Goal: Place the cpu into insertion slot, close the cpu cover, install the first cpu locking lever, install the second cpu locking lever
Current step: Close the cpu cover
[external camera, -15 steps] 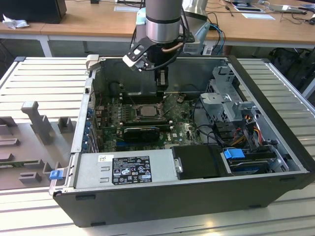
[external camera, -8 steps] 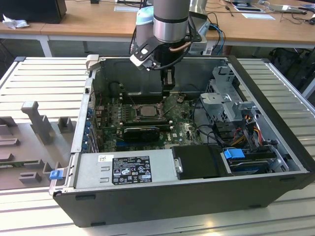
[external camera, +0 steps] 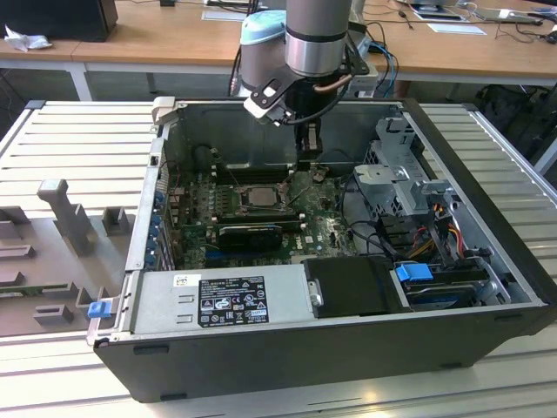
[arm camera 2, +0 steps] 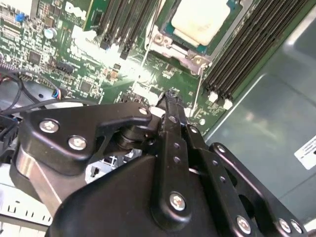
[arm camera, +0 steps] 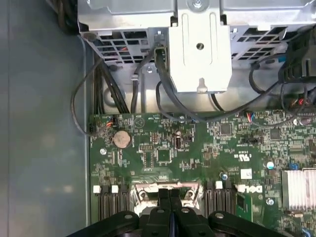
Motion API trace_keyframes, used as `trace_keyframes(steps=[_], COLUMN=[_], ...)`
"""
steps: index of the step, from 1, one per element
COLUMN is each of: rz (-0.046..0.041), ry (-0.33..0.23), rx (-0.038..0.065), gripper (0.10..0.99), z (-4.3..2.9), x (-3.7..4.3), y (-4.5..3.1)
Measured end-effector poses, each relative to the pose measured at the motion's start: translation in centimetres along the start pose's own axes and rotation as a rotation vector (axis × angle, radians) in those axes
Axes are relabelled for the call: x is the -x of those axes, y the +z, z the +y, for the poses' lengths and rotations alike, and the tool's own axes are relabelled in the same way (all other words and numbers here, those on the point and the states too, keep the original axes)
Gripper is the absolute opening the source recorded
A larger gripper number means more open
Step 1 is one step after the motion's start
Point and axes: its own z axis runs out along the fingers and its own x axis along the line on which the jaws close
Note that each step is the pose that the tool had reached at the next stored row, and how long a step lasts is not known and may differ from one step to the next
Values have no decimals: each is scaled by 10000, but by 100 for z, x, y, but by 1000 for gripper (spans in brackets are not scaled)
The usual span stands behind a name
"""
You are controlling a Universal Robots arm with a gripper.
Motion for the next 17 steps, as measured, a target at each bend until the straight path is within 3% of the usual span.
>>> trace_keyframes(steps=[10,13,17], rz=[5,6,27], ry=[-121,-135,-143], rx=[-3,-8,-75], gripper=[106,106,106], z=[253,261,258], x=[-15,-16,-15], y=[86,161,181])
